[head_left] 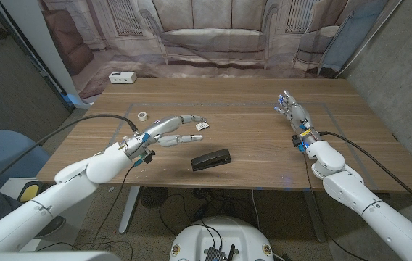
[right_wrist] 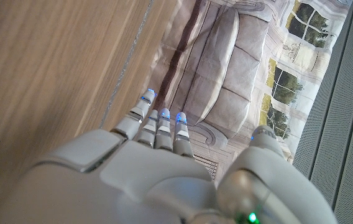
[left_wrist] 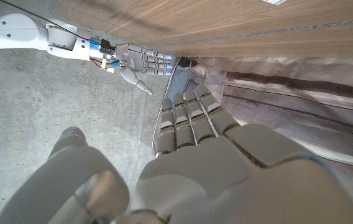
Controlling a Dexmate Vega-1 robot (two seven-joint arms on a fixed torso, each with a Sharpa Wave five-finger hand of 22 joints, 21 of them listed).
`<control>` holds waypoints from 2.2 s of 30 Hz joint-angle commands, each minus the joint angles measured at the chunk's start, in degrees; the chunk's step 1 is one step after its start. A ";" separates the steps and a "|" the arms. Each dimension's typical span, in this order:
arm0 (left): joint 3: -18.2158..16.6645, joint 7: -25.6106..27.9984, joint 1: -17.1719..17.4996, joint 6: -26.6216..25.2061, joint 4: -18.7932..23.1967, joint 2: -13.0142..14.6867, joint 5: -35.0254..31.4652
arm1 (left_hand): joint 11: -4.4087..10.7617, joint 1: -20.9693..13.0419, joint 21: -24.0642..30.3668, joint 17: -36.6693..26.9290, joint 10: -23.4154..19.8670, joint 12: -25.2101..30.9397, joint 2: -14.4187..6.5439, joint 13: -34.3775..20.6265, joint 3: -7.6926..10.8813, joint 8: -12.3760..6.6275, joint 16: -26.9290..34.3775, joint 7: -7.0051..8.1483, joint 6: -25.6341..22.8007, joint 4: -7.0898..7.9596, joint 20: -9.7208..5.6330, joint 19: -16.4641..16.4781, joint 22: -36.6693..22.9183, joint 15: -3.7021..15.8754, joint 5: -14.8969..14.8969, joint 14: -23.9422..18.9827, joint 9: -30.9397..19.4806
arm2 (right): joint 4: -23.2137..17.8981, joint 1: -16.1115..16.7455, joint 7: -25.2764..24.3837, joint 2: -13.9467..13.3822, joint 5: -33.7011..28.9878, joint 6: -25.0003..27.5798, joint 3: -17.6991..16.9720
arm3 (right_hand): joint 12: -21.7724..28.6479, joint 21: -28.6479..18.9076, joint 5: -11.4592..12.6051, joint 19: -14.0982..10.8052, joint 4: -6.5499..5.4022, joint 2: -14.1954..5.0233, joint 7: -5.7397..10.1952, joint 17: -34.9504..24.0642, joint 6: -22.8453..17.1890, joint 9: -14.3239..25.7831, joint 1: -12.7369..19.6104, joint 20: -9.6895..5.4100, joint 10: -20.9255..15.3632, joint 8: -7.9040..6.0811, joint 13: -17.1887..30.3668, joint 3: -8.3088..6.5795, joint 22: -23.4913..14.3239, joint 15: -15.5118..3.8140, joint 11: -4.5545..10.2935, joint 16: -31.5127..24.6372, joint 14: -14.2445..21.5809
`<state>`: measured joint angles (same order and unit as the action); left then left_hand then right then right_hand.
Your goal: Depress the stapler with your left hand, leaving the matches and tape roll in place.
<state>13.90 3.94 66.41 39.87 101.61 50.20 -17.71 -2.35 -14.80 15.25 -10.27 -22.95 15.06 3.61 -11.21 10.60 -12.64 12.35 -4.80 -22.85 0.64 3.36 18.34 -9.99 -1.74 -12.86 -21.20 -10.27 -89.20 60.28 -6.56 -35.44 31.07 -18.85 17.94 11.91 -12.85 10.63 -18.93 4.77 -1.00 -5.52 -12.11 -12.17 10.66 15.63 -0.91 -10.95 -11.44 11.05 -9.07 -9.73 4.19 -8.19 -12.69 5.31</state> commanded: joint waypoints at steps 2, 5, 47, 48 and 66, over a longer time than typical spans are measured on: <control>-0.83 0.74 0.54 -1.72 3.51 2.04 -4.76 | -0.04 -0.25 -0.24 -0.10 -0.63 0.14 -0.53 -0.18 0.36 -0.20 0.05 -0.18 -0.66 -0.31 -0.05 0.44 -0.19 -0.06 -0.24 -0.42 -0.15 | -0.33 0.79 -0.05 0.09 -0.03 -0.95 -0.13 | 0.06 0.28 0.20 -0.38 0.37 -0.47 -0.12 -0.31 -0.44 0.18 0.05 0.15 -0.69 0.09 0.25 -0.23 -0.15 0.23 -0.06 0.12 0.37; -0.99 0.84 0.49 -2.42 4.40 2.49 -6.35 | 0.10 -0.39 -0.34 -0.11 -0.86 0.14 -1.00 -0.19 0.57 -0.14 0.00 -0.08 -0.79 -0.29 -0.07 0.51 -0.20 0.09 -0.22 -0.53 -0.16 | -0.59 1.29 -0.13 -0.04 -0.05 -1.36 -0.35 | 0.09 0.31 0.20 -0.38 0.36 -0.49 -0.10 -0.32 -0.48 0.18 0.02 0.18 -0.79 0.08 0.25 -0.21 -0.16 0.18 0.04 0.12 0.39; 2.26 -7.84 -2.80 -14.48 15.80 9.26 -14.18 | 1.19 -3.04 -1.64 -0.08 -3.01 -0.34 -7.92 -0.23 4.28 0.33 -0.53 0.35 -3.27 -0.76 -0.27 1.14 -0.26 0.87 1.58 -2.21 -0.19 | -1.50 5.03 0.14 -0.41 1.05 -3.98 -2.35 | 0.05 0.69 0.19 -0.56 0.49 -0.68 -0.14 -0.36 -0.67 0.18 -0.10 0.29 -1.08 0.07 0.26 -0.04 -0.17 0.26 -0.13 0.15 0.63; 2.43 -8.15 -2.95 -14.69 15.95 9.34 -14.09 | 1.08 -2.97 -1.65 -0.08 -3.09 -0.33 -7.91 -0.24 4.26 0.32 -0.54 0.34 -3.38 -0.73 -0.30 1.18 -0.27 0.89 1.62 -2.24 -0.19 | -1.47 5.07 0.23 -0.52 1.03 -3.98 -2.38 | 0.05 0.70 0.19 -0.56 0.50 -0.68 -0.12 -0.36 -0.67 0.18 -0.10 0.28 -1.08 0.07 0.26 -0.04 -0.17 0.25 -0.13 0.16 0.60; 6.19 -11.88 -6.50 -15.66 16.47 9.57 -13.77 | 1.01 -2.03 -1.81 -0.12 -3.87 -0.38 -8.04 -0.25 4.01 0.34 -0.49 0.49 -4.38 -0.34 -0.35 1.64 -0.29 0.86 2.07 -3.10 -0.19 | -0.01 4.69 1.80 -0.38 2.29 -4.24 -2.41 | 0.01 0.83 0.19 -0.64 0.52 -0.75 -0.18 -0.38 -0.73 0.17 -0.20 0.29 -1.12 0.08 0.26 0.06 -0.18 0.31 -0.13 0.19 0.63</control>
<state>18.08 -5.65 61.73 25.03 117.56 59.44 -31.70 -1.23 -17.42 13.53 -10.28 -26.11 14.81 -4.17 -11.33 14.51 -12.19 11.97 -4.40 -26.53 -0.08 3.20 19.44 -9.99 -0.84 -11.00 -23.78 -10.26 -90.03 65.21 -5.61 -35.98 32.65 -22.78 15.55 11.91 -11.97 10.63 -19.14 4.98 -1.23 -5.84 -12.39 -12.48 10.67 15.40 -0.70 -11.67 -11.44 11.05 -8.86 -9.72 4.39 -8.09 -12.69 5.52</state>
